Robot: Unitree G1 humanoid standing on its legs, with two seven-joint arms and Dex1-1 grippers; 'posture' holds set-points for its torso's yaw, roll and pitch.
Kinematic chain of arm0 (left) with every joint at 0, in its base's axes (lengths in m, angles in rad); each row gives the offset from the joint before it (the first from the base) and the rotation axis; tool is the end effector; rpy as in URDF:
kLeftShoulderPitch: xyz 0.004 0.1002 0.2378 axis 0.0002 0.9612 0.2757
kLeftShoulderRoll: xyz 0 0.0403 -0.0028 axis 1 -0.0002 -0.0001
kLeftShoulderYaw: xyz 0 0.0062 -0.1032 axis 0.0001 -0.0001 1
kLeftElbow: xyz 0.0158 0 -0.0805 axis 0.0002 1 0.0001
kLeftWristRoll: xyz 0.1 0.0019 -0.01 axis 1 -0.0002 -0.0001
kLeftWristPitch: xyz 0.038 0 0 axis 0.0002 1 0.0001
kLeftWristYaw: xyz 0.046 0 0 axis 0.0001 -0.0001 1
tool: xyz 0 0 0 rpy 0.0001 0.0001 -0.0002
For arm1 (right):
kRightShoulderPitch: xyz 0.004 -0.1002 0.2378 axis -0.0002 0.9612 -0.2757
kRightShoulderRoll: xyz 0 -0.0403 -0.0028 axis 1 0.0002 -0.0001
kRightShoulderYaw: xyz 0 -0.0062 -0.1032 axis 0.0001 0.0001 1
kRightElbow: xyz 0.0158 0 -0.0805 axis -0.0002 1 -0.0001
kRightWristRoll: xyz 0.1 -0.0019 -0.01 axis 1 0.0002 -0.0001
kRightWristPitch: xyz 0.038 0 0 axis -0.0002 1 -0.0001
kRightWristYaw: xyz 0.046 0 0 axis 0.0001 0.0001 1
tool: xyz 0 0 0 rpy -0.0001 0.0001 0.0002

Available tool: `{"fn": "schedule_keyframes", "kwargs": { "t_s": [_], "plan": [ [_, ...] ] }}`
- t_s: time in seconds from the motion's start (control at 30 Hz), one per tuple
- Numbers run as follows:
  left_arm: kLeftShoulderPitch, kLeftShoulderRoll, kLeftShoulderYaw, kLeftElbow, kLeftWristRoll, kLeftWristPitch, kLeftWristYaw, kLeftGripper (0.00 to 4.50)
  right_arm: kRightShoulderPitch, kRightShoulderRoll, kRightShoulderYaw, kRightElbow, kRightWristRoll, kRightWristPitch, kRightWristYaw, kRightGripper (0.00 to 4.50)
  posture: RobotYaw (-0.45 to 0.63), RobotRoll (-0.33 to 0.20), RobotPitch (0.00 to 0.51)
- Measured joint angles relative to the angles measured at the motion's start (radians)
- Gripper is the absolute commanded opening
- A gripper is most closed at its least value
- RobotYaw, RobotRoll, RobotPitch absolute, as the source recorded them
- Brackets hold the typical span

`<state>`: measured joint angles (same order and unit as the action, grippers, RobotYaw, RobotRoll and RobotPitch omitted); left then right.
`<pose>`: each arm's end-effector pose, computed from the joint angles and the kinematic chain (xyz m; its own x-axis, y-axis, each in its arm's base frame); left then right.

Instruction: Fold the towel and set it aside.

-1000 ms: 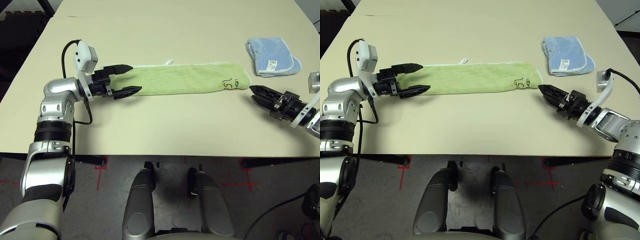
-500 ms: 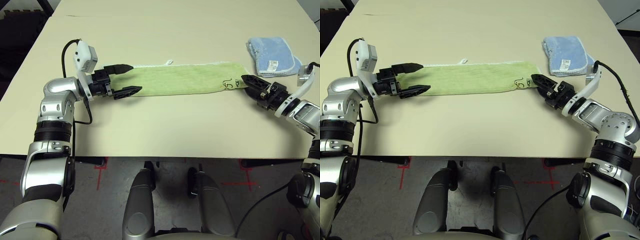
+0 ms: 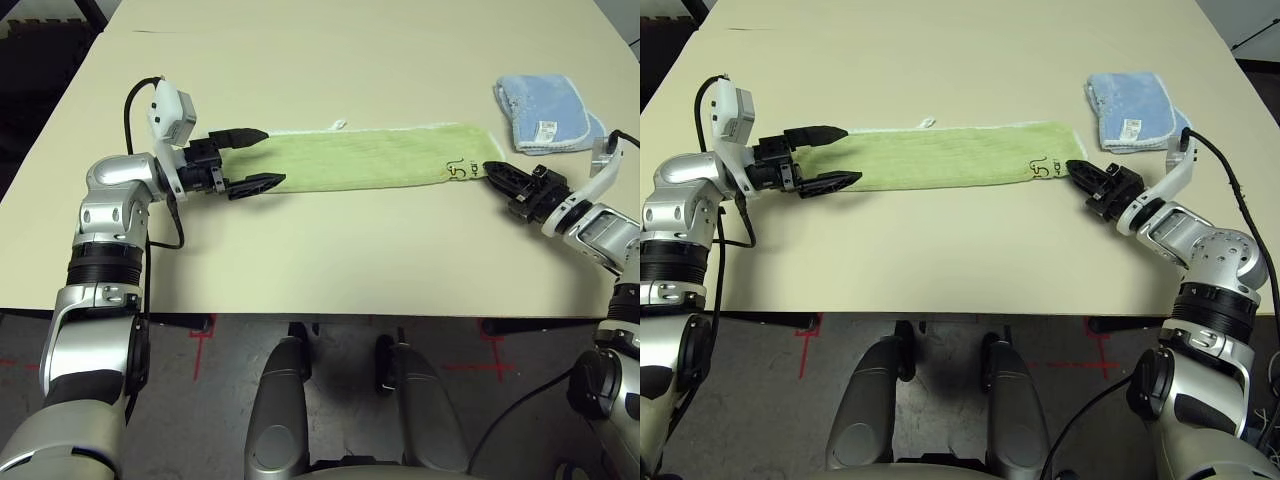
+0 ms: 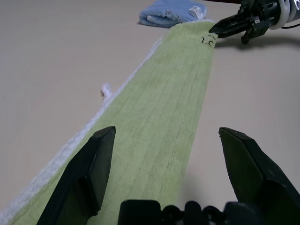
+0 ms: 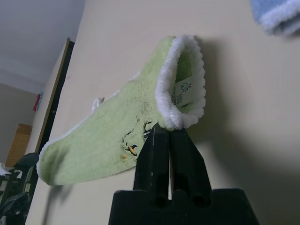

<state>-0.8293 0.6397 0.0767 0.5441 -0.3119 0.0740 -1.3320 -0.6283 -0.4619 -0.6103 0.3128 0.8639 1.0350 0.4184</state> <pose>0.3212 0.2710 0.2183 0.4343 -0.8970 -0.0819 0.8604 0.3862 0.3326 0.2769 -0.2883 0.1594 0.8982 0.4394 0.0153 -0.3112 0.6108 0.7281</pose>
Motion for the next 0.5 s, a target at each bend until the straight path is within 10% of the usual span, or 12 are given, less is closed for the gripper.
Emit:
{"fn": "schedule_keyframes", "kwargs": {
  "t_s": [0.5],
  "plan": [
    [0.012, 0.0, 0.0, -0.019, 0.0, 0.016, 0.0, 4.5, 0.08, -0.053, -0.026, -0.025, 0.035, -0.03, -0.006, 0.05, -0.01, 0.0, 0.309]
  ]
}}
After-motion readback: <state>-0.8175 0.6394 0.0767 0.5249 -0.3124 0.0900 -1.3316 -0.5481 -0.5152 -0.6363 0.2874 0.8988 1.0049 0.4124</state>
